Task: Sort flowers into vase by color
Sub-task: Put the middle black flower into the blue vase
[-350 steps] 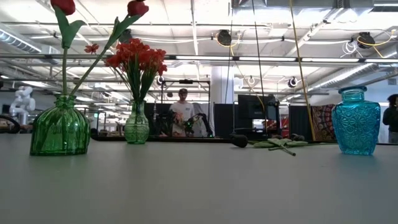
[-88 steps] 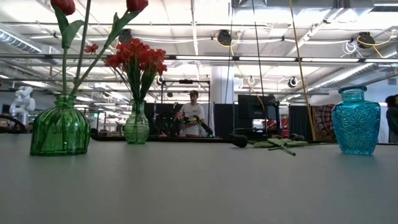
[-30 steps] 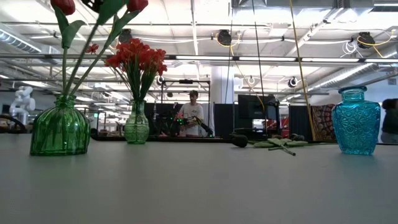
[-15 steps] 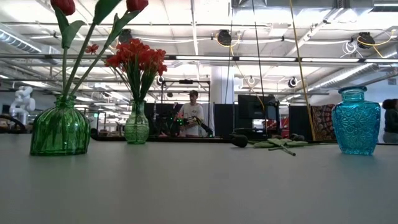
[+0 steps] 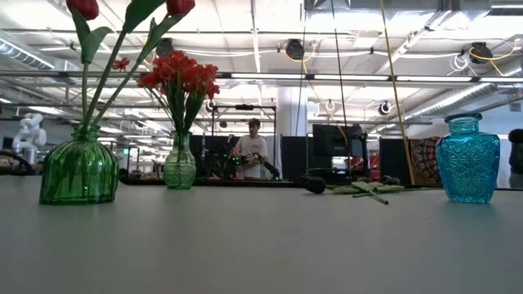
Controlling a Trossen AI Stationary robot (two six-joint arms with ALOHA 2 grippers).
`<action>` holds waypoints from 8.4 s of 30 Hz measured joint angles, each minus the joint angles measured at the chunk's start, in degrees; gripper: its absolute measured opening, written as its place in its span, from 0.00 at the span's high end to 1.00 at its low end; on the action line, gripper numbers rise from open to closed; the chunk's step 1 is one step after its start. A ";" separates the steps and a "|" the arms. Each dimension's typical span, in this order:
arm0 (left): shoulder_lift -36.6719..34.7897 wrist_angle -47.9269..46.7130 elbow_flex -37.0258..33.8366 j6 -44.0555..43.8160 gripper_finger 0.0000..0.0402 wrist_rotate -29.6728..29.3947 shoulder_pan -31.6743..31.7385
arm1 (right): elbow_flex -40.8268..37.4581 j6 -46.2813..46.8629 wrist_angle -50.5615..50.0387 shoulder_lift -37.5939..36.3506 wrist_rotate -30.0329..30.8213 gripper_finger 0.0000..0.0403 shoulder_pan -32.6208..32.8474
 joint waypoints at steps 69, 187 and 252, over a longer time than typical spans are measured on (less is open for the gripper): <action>6.45 -18.03 14.71 -3.56 0.59 47.03 39.38 | -19.88 42.53 -51.20 -32.95 16.27 0.85 -15.22; -0.91 -18.88 8.17 -4.92 0.59 46.55 39.37 | -27.22 52.57 -24.21 -8.46 -35.08 0.85 -49.32; -0.89 -18.91 8.20 -4.93 0.59 46.55 39.36 | -33.75 54.07 -14.03 -4.92 -36.06 0.99 -49.75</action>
